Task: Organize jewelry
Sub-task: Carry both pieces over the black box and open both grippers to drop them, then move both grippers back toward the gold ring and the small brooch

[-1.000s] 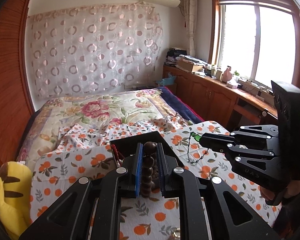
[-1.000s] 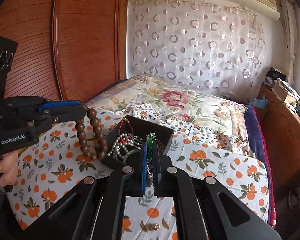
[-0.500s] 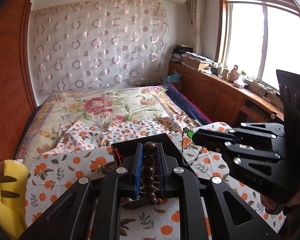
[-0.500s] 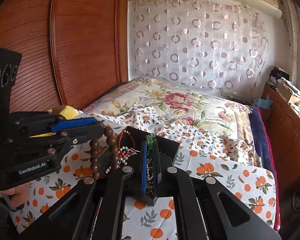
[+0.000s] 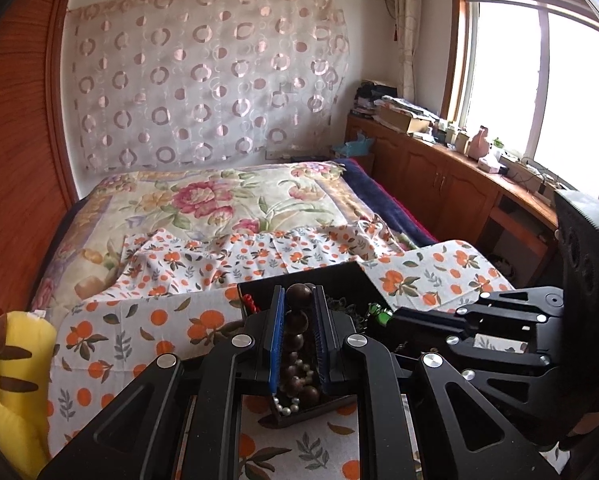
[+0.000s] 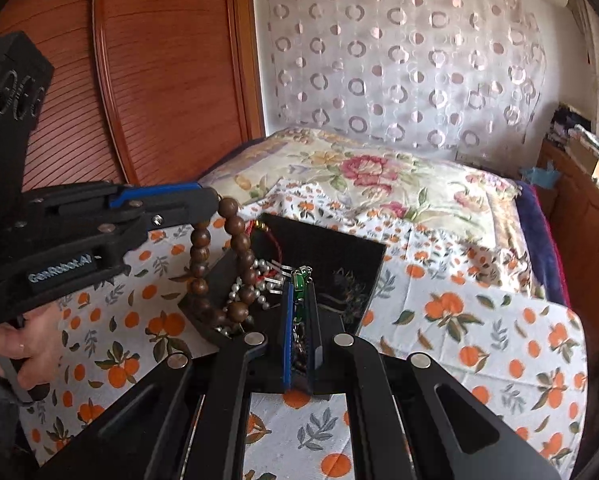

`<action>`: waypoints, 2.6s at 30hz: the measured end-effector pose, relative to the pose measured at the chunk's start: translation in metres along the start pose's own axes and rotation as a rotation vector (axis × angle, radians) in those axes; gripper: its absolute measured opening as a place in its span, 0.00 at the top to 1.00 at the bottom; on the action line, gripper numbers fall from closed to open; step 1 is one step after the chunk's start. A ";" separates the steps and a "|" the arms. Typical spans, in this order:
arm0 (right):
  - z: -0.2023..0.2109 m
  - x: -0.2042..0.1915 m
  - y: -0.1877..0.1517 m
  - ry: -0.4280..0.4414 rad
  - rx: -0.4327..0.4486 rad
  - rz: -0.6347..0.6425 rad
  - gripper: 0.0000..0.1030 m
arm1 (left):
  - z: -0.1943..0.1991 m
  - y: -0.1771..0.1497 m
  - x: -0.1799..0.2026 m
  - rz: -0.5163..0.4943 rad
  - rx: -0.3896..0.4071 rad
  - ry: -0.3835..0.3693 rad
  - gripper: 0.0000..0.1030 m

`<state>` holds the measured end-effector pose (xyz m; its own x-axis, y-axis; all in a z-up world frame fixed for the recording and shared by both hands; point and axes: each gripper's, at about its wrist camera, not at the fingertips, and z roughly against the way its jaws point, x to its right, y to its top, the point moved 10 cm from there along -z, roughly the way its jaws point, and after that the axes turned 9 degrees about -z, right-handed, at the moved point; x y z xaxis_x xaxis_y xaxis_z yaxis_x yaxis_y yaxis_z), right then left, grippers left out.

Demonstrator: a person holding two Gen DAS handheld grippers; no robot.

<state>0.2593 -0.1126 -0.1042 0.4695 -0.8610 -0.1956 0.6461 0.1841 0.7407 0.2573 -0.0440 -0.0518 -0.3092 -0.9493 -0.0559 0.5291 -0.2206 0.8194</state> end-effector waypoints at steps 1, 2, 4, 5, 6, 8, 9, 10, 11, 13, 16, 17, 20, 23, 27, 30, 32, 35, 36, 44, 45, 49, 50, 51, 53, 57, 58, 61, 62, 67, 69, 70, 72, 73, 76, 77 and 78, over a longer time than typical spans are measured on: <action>-0.003 0.000 -0.003 -0.001 -0.009 0.002 0.94 | -0.001 -0.001 0.000 0.001 -0.001 -0.002 0.88; -0.004 0.001 -0.004 -0.004 -0.013 0.003 0.93 | -0.001 -0.002 0.000 -0.001 -0.001 -0.001 0.88; -0.004 0.002 -0.006 -0.013 -0.013 0.004 0.93 | 0.001 -0.004 0.001 -0.002 -0.006 0.000 0.86; -0.003 0.003 -0.006 -0.016 -0.012 0.003 0.93 | 0.002 -0.005 0.001 0.000 -0.006 0.002 0.84; -0.003 0.005 -0.005 -0.016 -0.009 -0.001 0.93 | 0.004 -0.007 0.001 0.000 -0.006 0.006 0.83; 0.000 0.006 -0.005 -0.013 -0.003 -0.003 0.93 | 0.008 -0.010 0.002 -0.005 -0.006 0.010 0.79; 0.003 0.007 -0.005 -0.017 0.004 -0.003 0.90 | 0.009 -0.012 0.003 -0.007 -0.007 0.010 0.78; 0.006 0.009 -0.005 -0.020 0.007 -0.005 0.89 | 0.011 -0.014 0.003 -0.009 -0.008 0.010 0.77; 0.010 0.011 -0.007 -0.023 0.011 -0.005 0.86 | 0.014 -0.017 0.005 -0.013 -0.009 0.010 0.74; 0.018 0.014 -0.011 -0.028 0.021 -0.003 0.86 | 0.021 -0.021 0.008 -0.020 -0.007 0.006 0.68; 0.032 0.021 -0.023 -0.036 0.026 -0.006 0.84 | 0.028 -0.029 0.015 -0.031 -0.009 -0.007 0.61; 0.035 0.023 -0.027 -0.037 0.025 -0.005 0.78 | 0.030 -0.031 0.017 -0.036 -0.010 -0.010 0.55; 0.045 0.030 -0.043 -0.042 0.019 -0.007 0.69 | 0.036 -0.043 0.027 -0.054 -0.017 -0.021 0.44; 0.051 0.035 -0.060 -0.049 0.006 -0.011 0.69 | 0.040 -0.055 0.035 -0.057 -0.026 -0.036 0.31; 0.057 0.041 -0.081 -0.066 -0.013 -0.001 0.69 | 0.042 -0.074 0.042 -0.056 -0.046 -0.040 0.24; 0.055 0.046 -0.096 -0.072 -0.044 0.001 0.69 | 0.041 -0.087 0.044 -0.054 -0.068 -0.041 0.16; 0.054 0.048 -0.103 -0.078 -0.061 0.004 0.69 | 0.041 -0.095 0.046 -0.051 -0.081 -0.045 0.16; 0.050 0.051 -0.110 -0.077 -0.089 0.003 0.69 | 0.036 -0.108 0.050 -0.067 -0.115 -0.053 0.15; 0.048 0.050 -0.115 -0.071 -0.104 0.005 0.69 | 0.035 -0.113 0.051 -0.076 -0.129 -0.052 0.15; 0.037 0.048 -0.135 -0.093 -0.160 0.022 0.68 | 0.015 -0.149 0.050 -0.107 -0.249 -0.054 0.15; 0.037 0.048 -0.134 -0.092 -0.159 0.018 0.69 | 0.013 -0.151 0.050 -0.107 -0.256 -0.055 0.15; 0.035 0.047 -0.133 -0.103 -0.162 0.027 0.73 | 0.007 -0.157 0.049 -0.097 -0.276 -0.070 0.11; 0.036 0.046 -0.133 -0.106 -0.160 0.036 0.80 | 0.006 -0.157 0.049 -0.102 -0.282 -0.067 0.08; 0.036 0.047 -0.133 -0.106 -0.160 0.037 0.80 | 0.006 -0.158 0.049 -0.104 -0.285 -0.068 0.08; 0.036 0.047 -0.133 -0.103 -0.159 0.033 0.80 | 0.006 -0.160 0.050 -0.121 -0.289 -0.060 0.08; 0.036 0.048 -0.133 -0.096 -0.160 0.025 0.80 | 0.010 -0.159 0.051 -0.115 -0.272 -0.069 0.08; 0.036 0.047 -0.133 -0.097 -0.160 0.027 0.80 | 0.014 -0.158 0.051 -0.112 -0.257 -0.065 0.08; 0.035 0.048 -0.132 -0.101 -0.159 0.031 0.80 | 0.024 -0.157 0.056 -0.100 -0.237 -0.073 0.08; 0.035 0.048 -0.132 -0.100 -0.160 0.029 0.80 | 0.028 -0.158 0.059 -0.092 -0.235 -0.090 0.08; 0.035 0.047 -0.132 -0.100 -0.159 0.029 0.80 | 0.038 -0.158 0.083 -0.120 -0.234 -0.147 0.08; 0.035 0.047 -0.133 -0.099 -0.160 0.029 0.80 | 0.039 -0.157 0.090 -0.133 -0.235 -0.157 0.08; 0.035 0.047 -0.133 -0.100 -0.159 0.030 0.80 | 0.039 -0.157 0.095 -0.142 -0.236 -0.160 0.10; 0.035 0.047 -0.133 -0.099 -0.159 0.029 0.80 | 0.037 -0.157 0.101 -0.154 -0.243 -0.167 0.18; 0.035 0.047 -0.133 -0.099 -0.159 0.029 0.80 | 0.035 -0.158 0.103 -0.159 -0.248 -0.170 0.22; 0.035 0.048 -0.132 -0.100 -0.159 0.030 0.80 | 0.032 -0.161 0.110 -0.184 -0.264 -0.170 0.35; 0.035 0.048 -0.132 -0.099 -0.159 0.029 0.80 | 0.031 -0.162 0.111 -0.188 -0.267 -0.169 0.41; 0.035 0.048 -0.132 -0.098 -0.160 0.028 0.80 | 0.030 -0.162 0.112 -0.189 -0.270 -0.168 0.44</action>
<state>0.1755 -0.1954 -0.1890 0.4328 -0.8951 -0.1070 0.7245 0.2747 0.6321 0.1135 -0.1077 -0.1742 -0.5350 -0.8411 -0.0796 0.6325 -0.4613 0.6222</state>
